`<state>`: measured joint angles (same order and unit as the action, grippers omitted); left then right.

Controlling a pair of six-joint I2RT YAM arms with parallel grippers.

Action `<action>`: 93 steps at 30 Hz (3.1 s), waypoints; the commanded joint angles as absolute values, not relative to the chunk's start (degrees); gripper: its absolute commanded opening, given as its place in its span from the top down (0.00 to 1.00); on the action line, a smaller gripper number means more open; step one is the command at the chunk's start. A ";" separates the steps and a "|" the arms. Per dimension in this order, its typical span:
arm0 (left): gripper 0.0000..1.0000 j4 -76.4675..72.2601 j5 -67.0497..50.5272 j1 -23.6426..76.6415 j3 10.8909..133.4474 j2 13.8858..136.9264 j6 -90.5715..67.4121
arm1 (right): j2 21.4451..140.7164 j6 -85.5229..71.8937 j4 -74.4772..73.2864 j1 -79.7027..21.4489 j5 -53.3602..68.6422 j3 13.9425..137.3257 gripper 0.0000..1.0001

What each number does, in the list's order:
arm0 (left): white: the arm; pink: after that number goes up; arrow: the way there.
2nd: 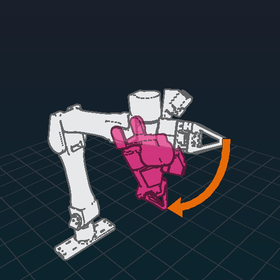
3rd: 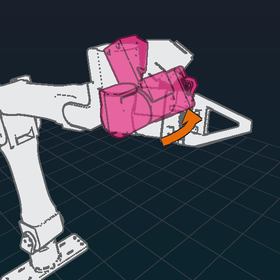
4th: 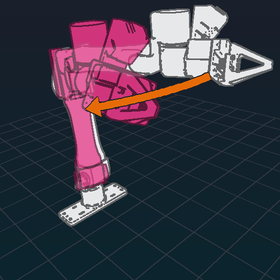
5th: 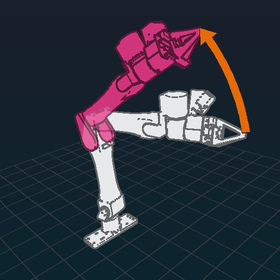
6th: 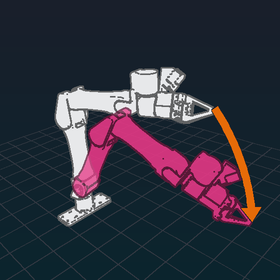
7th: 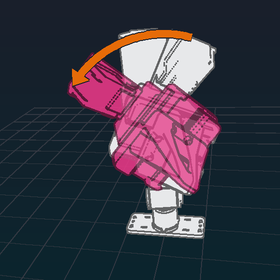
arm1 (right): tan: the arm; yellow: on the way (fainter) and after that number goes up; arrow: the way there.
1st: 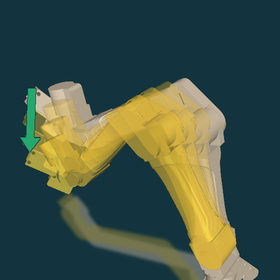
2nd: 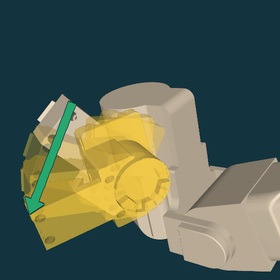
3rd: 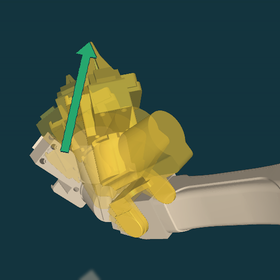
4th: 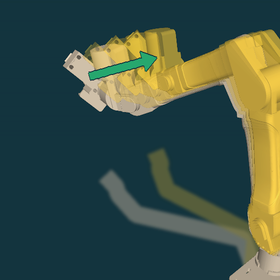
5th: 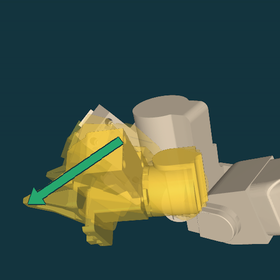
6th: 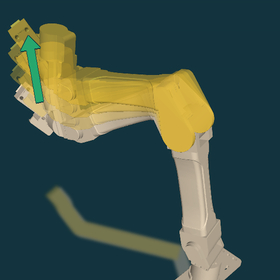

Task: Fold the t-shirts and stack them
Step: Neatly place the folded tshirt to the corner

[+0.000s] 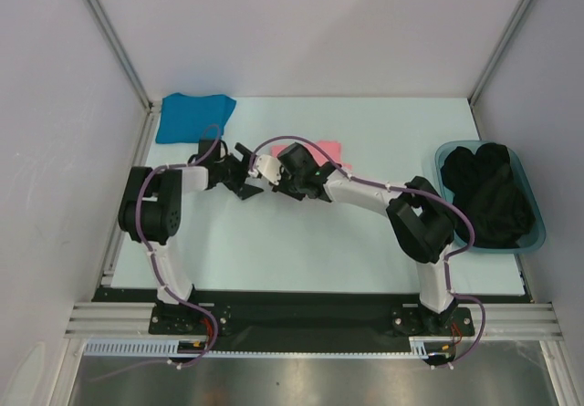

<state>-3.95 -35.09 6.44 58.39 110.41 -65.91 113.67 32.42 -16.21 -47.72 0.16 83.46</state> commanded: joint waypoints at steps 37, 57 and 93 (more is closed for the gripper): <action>0.98 -1.58 -34.28 13.36 78.04 127.44 -61.54 | 107.85 21.55 -15.99 -45.44 5.98 84.55 0.69; 1.00 38.32 -8.63 14.06 119.61 130.51 -15.75 | 66.55 -12.48 -31.38 -40.16 6.15 52.31 0.21; 1.00 30.14 -0.62 2.20 140.89 134.12 2.20 | 84.72 -10.55 -29.88 -34.19 9.76 58.44 0.25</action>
<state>33.47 -1.06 2.70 137.38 140.44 0.54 83.90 -11.75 -29.08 -34.59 8.93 54.98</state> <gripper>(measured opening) 0.042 0.752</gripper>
